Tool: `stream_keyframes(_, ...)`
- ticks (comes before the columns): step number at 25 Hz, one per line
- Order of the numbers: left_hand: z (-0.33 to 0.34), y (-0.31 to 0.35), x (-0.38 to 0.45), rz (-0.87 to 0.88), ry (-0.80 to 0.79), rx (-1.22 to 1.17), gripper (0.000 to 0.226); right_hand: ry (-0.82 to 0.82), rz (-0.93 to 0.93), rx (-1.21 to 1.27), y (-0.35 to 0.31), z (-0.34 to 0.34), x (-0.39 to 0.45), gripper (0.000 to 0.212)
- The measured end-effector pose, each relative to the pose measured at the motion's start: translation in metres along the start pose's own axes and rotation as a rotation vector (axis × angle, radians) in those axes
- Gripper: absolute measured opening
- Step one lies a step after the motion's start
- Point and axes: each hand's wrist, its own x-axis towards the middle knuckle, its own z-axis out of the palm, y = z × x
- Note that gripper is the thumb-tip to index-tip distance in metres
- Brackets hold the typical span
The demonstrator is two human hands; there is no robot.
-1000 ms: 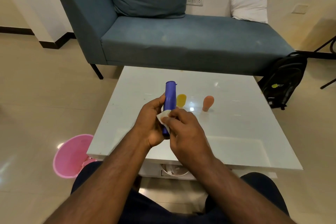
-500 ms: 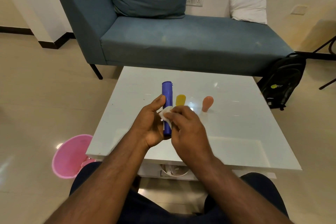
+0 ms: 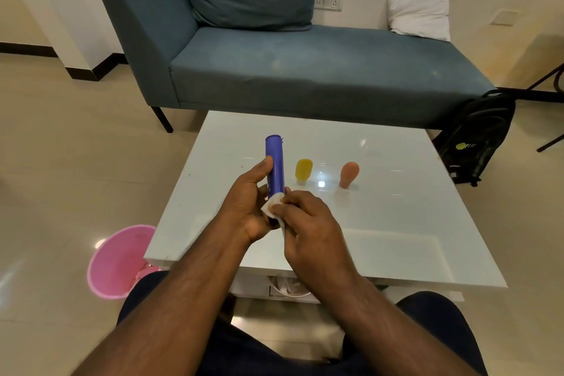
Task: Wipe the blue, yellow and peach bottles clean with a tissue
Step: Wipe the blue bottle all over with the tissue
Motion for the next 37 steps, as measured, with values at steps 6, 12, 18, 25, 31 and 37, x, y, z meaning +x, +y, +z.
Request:
stream_keyframes(6,0.005,-0.010,-0.003,0.018,-0.045,0.039,0.058,0.026,0.103,0.042,0.011,-0.008,0.037,0.027)
stream_keyframes(12,0.001,-0.003,-0.005,-0.008,0.007,0.089,0.060,-0.001,-0.006,0.001,0.001,0.000,0.002,0.028)
stream_keyframes(18,0.006,-0.020,-0.016,0.084,-0.081,0.219,0.058,0.122,0.136,0.017,0.030,-0.014,0.062,0.020)
stream_keyframes(25,0.001,-0.017,-0.015,0.190,-0.097,0.300,0.036,0.061,0.118,0.016,0.025,-0.009,0.046,0.025)
stream_keyframes(31,0.004,-0.026,-0.014,0.201,-0.103,0.331,0.043,0.094,0.148,-0.049,0.038,-0.021,0.063,0.030)
stream_keyframes(37,0.001,-0.020,-0.011,0.221,-0.099,0.346,0.056,0.018,0.124,0.055,0.036,-0.009,0.041,0.023)
